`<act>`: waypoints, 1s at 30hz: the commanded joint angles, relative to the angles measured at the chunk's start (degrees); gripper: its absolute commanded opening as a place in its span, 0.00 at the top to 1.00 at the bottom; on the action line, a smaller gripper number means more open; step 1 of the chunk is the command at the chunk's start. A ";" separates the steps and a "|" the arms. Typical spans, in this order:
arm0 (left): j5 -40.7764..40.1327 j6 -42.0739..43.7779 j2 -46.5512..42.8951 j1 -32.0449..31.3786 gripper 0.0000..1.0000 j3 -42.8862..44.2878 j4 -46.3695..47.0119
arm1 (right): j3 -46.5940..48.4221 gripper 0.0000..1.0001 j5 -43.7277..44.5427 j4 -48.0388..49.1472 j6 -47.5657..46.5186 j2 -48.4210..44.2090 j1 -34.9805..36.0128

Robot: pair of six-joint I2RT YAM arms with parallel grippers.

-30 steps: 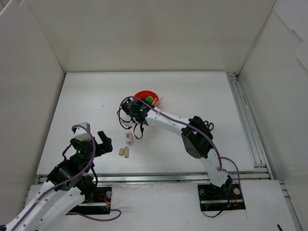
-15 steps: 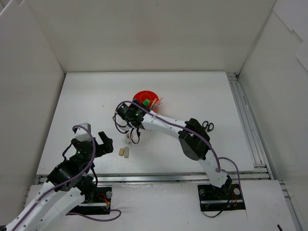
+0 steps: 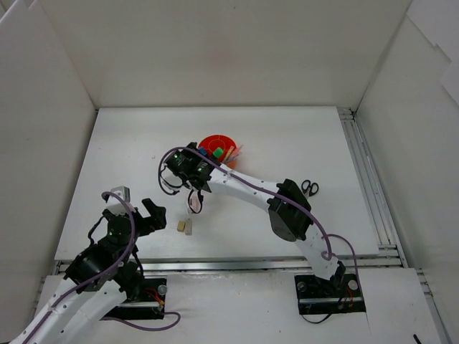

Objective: Sort the stationery into containers
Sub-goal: Place the stationery in the storage box.

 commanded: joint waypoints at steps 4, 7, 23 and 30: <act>-0.95 -0.35 -1.25 -0.23 0.01 0.86 0.95 | 7.51 0.34 -3.28 0.27 8.36 -1.55 0.58; -1.30 -0.27 -1.25 -0.23 0.01 1.21 0.95 | 11.20 0.32 -4.86 0.89 20.12 -1.99 -0.12; 1.07 3.86 0.15 -0.23 0.00 3.14 3.85 | -11.50 0.23 -24.72 18.09 106.87 -21.93 -18.05; 1.60 4.92 -0.11 -0.23 0.00 3.32 4.64 | -23.67 0.27 -37.81 33.84 116.74 -23.80 -19.98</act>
